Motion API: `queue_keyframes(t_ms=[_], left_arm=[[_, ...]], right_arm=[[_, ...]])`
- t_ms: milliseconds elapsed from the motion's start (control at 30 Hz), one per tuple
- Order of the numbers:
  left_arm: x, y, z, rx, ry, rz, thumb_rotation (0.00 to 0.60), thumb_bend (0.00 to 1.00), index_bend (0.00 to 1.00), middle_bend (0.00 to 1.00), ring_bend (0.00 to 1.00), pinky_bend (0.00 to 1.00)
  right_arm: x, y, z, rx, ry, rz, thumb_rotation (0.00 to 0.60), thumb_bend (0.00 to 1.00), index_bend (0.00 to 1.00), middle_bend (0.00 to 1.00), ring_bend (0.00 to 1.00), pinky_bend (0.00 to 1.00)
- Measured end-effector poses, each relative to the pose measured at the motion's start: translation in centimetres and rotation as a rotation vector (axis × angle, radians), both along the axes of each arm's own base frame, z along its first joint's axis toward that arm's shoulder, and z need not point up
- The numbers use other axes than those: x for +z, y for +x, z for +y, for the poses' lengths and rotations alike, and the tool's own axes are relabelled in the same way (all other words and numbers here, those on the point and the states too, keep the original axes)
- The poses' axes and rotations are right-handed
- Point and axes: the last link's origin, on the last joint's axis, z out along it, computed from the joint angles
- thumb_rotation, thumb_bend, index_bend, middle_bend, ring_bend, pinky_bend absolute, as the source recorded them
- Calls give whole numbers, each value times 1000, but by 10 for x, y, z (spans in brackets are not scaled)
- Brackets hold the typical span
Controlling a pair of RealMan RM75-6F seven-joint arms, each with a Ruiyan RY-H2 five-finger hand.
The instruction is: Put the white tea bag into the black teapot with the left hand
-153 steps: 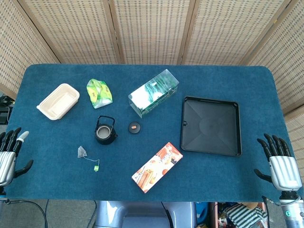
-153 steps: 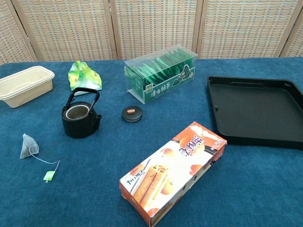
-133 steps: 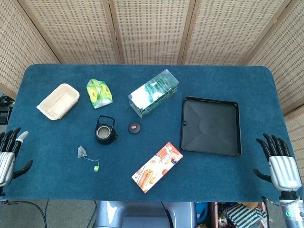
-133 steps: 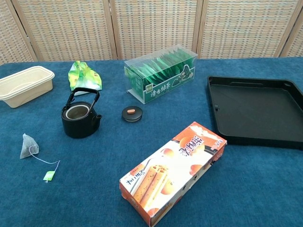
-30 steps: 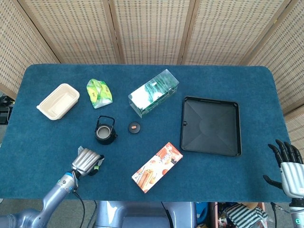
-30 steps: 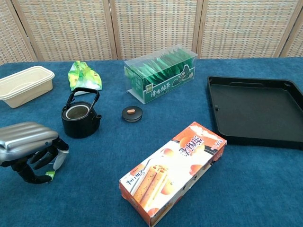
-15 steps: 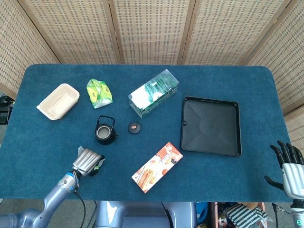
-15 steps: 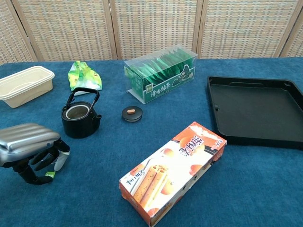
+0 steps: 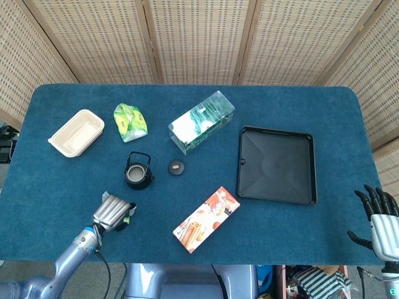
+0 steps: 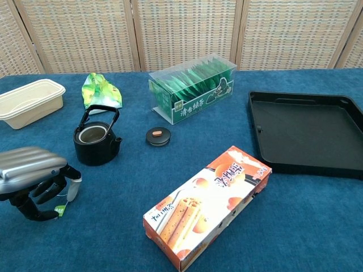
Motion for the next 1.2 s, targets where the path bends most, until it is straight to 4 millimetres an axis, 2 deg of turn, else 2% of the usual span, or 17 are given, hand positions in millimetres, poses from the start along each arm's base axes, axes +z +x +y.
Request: queue_keyframes(t_ms=[400, 667, 800, 1200], left_arm=[[-4, -2, 0, 9, -10, 17, 600, 312, 487, 754, 674, 638], [-5, -1, -1, 11, -15, 24, 600, 375, 489, 754, 674, 638], [-6, 0, -2, 12, -21, 28, 600, 412, 515, 755, 674, 638], [-7, 3, -5, 16, -41, 44, 600, 415, 560, 756, 674, 638]], right_arm=[[1, -1, 1, -5, -2, 3, 600, 0, 168, 152, 10, 123], [1, -2, 3, -10, -5, 0, 600, 0, 168, 152, 10, 123], [1, -2, 4, -11, -6, -1, 600, 0, 168, 152, 10, 123], [2, -4, 6, -17, -10, -5, 600, 0, 168, 152, 10, 123]])
